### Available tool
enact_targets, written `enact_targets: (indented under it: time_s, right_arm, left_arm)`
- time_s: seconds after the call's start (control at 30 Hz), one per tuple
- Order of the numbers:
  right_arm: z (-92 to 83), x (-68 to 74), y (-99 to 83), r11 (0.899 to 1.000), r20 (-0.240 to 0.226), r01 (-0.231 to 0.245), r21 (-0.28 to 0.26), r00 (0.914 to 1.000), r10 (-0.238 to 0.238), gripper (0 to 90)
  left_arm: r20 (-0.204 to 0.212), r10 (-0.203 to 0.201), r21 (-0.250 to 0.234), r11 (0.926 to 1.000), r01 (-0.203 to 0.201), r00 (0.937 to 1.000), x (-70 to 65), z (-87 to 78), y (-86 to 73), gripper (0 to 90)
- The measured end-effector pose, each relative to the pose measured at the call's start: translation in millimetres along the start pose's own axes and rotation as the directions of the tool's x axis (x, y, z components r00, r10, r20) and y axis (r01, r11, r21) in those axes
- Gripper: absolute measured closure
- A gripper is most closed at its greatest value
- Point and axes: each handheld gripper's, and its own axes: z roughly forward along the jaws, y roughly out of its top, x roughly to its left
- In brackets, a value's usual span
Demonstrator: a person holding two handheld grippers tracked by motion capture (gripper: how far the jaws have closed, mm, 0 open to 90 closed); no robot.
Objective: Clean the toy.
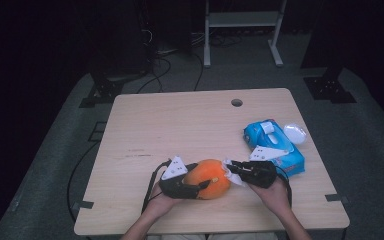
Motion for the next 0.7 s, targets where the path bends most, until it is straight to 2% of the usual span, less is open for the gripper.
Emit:
enact_targets:
  time_s: [0.13, 0.23, 0.33, 0.37, 0.43, 0.53, 0.6, 0.63, 0.7]
  right_arm:
    - [-1.0, 11.5, 7.3, 0.999, -0.027, 0.044, -0.023, 0.9987, -0.044, 78.4]
    - [-0.3, 7.1, 4.6, 1.0, -0.029, 0.026, -0.017, 0.9992, -0.027, 78.4]
    - [2.1, -1.3, -1.6, 1.0, -0.003, -0.002, 0.019, 1.0, 0.002, 78.4]
    - [2.1, -2.4, -2.6, 1.0, -0.012, -0.014, 0.014, 0.9998, 0.014, 78.3]
    - [0.6, 2.4, 2.0, 1.0, -0.017, 0.002, 0.001, 0.9999, -0.002, 78.3]
    - [-2.2, 12.2, 10.4, 0.999, -0.058, 0.017, -0.043, 0.9981, -0.02, 78.3]
    - [-1.5, 18.6, 13.9, 0.998, -0.059, 0.047, -0.042, 0.997, -0.049, 78.2]
    - [-0.2, 19.2, 13.4, 0.998, -0.054, 0.049, -0.037, 0.9973, -0.051, 78.2]
    - [1.3, 13.6, 9.4, 0.999, -0.056, 0.024, -0.031, 0.9981, -0.026, 78.2]
  left_arm:
    - [0.0, -0.004, 0.002, 1.0, 0.004, 1.0, 2.0, -2.0, -1.9, 29.9]
    - [-0.005, -0.001, 0.002, 1.0, 0.001, 1.0, 0.4, -1.3, -1.2, 30.3]
    - [-0.005, -0.004, -0.002, 1.0, 0.004, 1.0, 0.3, -0.7, -1.3, 30.3]
    - [-0.005, -0.005, -0.001, 1.0, 0.005, 1.0, 0.5, -1.0, -1.5, 30.3]
    - [-0.004, -0.004, 0.0, 1.0, 0.004, 1.0, 1.6, -1.4, -1.9, 30.3]
    - [-0.005, -0.011, -0.003, 0.9999, 0.011, 0.9999, 0.6, 0.4, -1.1, 30.2]
    - [-0.01, -0.001, -0.002, 1.0, 0.001, 1.0, -1.3, 1.5, -0.3, 30.0]
    - [-0.009, -0.002, -0.002, 1.0, 0.002, 1.0, -2.5, 1.7, -0.5, 29.9]
    - [-0.009, 0.004, -0.002, 1.0, -0.004, 1.0, -4.1, 2.1, -0.5, 29.8]
